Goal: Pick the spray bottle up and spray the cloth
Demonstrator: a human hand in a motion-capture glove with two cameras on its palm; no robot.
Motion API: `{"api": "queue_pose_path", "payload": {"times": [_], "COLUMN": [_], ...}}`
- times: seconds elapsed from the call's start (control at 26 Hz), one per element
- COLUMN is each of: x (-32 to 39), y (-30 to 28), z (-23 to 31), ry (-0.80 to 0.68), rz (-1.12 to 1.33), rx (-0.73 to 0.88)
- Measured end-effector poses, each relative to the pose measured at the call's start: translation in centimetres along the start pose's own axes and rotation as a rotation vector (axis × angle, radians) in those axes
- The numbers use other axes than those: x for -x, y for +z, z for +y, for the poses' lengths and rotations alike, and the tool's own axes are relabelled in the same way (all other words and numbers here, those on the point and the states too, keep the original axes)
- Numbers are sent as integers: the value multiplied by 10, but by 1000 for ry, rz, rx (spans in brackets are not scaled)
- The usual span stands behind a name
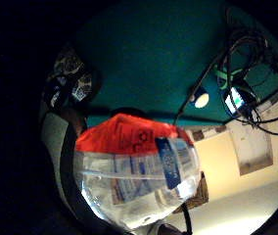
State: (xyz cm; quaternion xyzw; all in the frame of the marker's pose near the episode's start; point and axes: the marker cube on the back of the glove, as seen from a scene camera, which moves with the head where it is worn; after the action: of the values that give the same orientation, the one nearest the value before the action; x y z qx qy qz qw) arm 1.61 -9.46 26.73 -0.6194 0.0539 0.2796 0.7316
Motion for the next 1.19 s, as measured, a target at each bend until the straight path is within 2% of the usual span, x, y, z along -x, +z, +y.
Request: {"api": "queue_pose_path", "payload": {"times": [0.65,0.96,1.19], "x": [4,13,30], "y": [19,-8,-41], "z": [-22,-8,13], "ry": [91,40,-51], "rz": [80,12,-70], "rx": [57,22,-31]}}
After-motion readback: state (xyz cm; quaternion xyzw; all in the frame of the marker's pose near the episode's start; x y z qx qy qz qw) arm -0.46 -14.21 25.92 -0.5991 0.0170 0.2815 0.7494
